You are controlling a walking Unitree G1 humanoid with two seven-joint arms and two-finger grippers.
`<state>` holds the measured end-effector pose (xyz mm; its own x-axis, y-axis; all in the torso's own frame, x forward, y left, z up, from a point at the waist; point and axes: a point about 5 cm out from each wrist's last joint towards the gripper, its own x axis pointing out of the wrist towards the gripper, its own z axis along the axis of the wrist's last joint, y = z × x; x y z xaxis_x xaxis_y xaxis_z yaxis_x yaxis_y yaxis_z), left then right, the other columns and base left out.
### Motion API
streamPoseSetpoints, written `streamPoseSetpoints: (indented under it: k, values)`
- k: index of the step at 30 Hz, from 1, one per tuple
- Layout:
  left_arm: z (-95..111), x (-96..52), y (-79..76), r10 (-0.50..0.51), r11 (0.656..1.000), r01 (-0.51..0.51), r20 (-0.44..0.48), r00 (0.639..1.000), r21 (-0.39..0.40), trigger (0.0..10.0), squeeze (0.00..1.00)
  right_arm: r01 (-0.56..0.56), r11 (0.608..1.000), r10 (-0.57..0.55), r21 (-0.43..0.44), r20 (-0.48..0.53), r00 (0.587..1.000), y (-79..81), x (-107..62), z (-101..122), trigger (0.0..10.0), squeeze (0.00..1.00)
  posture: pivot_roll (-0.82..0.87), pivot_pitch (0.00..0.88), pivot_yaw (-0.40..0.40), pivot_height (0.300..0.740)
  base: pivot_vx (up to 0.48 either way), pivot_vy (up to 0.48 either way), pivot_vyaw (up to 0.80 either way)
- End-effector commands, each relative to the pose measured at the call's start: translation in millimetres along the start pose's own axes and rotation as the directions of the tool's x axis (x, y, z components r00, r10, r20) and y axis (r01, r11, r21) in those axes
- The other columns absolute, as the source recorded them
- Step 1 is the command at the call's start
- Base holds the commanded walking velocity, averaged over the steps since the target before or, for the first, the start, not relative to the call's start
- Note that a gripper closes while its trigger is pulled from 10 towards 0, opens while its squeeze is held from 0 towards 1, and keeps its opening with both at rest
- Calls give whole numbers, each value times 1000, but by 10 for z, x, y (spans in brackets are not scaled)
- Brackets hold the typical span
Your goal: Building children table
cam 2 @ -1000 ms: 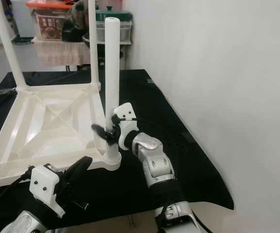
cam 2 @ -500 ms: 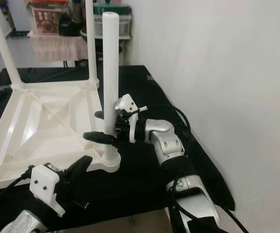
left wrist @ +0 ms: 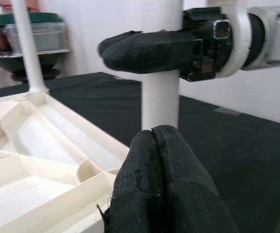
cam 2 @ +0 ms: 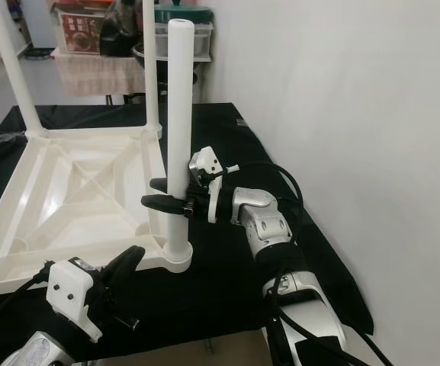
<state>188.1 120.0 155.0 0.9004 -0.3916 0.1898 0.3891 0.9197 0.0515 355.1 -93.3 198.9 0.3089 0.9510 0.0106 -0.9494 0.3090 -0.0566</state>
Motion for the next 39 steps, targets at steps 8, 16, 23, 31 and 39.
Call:
streamPoseSetpoints:
  k: [8,16,23,31,39]
  values:
    - [-7,-25,4,2,1000,-2,-10,1000,0,10000,0,563,823,-548,81,-149,823,300,7,-400,0,0,55,21,-81,740,0,0,0]
    - [-33,-18,12,-10,1000,10,-15,1000,-9,10000,0,627,778,-615,42,-157,773,459,139,-440,667,0,49,0,-76,740,0,0,0]
    - [-31,-12,7,3,1000,-3,-12,1000,2,10000,0,460,886,-456,50,-82,886,355,286,-205,10000,1000,60,0,-87,740,0,0,0]
    - [-37,6,2,-1,1000,1,-11,1000,-2,10000,0,110,993,-110,-47,7,994,447,309,62,10000,0,64,0,-93,740,0,0,0]
    - [-35,14,-1,2,1000,-2,-9,1000,-1,10000,0,-169,985,168,-42,-41,985,278,206,80,10000,0,74,0,-95,740,0,0,0]
